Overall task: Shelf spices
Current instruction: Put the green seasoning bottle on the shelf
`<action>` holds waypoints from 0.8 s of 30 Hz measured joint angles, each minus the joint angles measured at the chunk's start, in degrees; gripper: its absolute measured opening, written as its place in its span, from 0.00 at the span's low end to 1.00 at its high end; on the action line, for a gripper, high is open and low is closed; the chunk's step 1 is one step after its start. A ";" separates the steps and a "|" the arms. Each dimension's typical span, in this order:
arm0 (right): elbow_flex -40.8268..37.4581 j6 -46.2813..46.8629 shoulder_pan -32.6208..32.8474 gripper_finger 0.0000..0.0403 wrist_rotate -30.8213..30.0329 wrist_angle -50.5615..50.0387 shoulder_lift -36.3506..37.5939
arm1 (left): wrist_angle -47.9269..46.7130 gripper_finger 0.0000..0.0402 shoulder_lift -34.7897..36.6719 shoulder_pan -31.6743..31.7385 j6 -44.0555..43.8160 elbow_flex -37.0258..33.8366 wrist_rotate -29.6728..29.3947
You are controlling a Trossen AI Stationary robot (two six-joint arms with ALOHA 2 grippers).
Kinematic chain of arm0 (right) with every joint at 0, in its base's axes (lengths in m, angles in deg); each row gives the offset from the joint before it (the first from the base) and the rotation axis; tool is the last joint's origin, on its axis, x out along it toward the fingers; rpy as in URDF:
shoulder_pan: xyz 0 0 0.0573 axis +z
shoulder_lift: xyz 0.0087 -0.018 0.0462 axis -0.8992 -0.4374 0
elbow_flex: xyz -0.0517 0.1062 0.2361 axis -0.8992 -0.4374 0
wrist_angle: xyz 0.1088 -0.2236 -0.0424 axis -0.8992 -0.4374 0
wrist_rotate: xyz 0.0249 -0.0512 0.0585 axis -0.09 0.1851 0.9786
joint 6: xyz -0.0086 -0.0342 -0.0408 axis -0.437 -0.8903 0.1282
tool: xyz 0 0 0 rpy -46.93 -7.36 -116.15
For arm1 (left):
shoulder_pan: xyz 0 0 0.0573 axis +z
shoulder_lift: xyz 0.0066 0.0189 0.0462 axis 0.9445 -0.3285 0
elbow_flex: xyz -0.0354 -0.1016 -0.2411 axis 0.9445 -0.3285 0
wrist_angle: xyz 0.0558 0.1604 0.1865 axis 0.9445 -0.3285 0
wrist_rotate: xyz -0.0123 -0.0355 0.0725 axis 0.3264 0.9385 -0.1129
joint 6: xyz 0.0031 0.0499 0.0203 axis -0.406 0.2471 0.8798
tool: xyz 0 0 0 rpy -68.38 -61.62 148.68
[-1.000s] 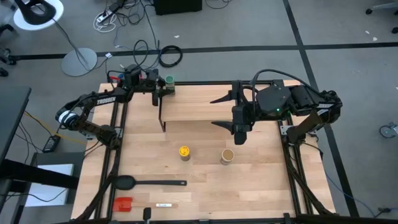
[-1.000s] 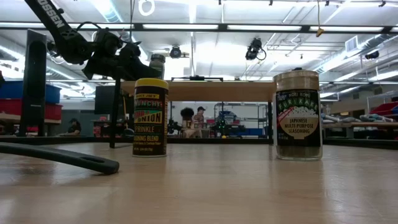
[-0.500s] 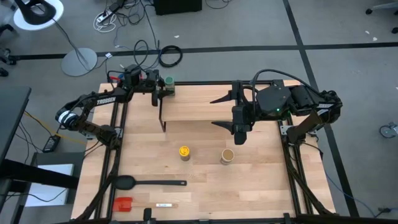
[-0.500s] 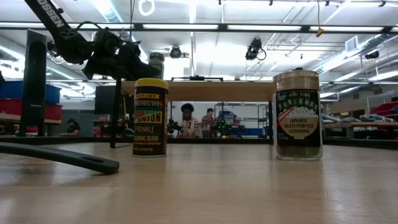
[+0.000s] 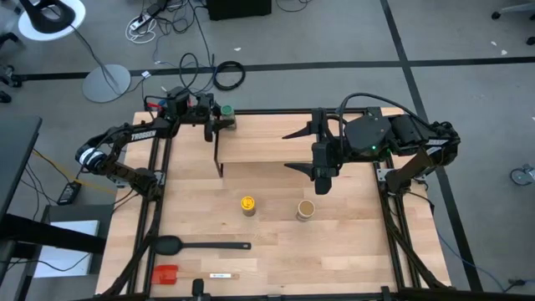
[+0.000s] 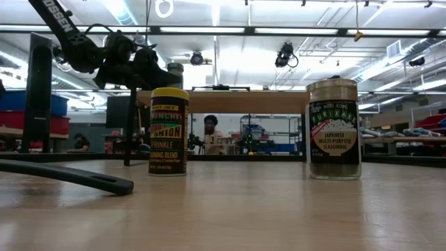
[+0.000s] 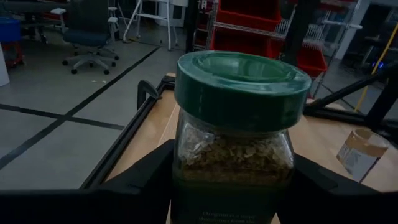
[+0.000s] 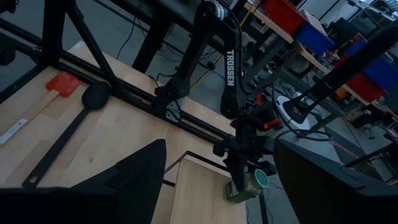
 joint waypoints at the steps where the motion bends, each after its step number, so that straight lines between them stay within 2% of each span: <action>1: 0.00 0.00 0.00 0.73 0.00 -0.02 0.00 | 0.87 0.56 -0.05 -0.01 -1.01 -0.04 -0.05; 17: 0.00 -0.52 0.00 0.73 0.01 -0.04 0.00 | 0.75 0.57 0.05 -1.17 -0.96 -0.01 0.00; 24: 0.00 -0.57 0.00 0.73 0.01 -0.04 0.00 | 0.90 0.63 0.11 -1.99 -1.44 0.08 -0.18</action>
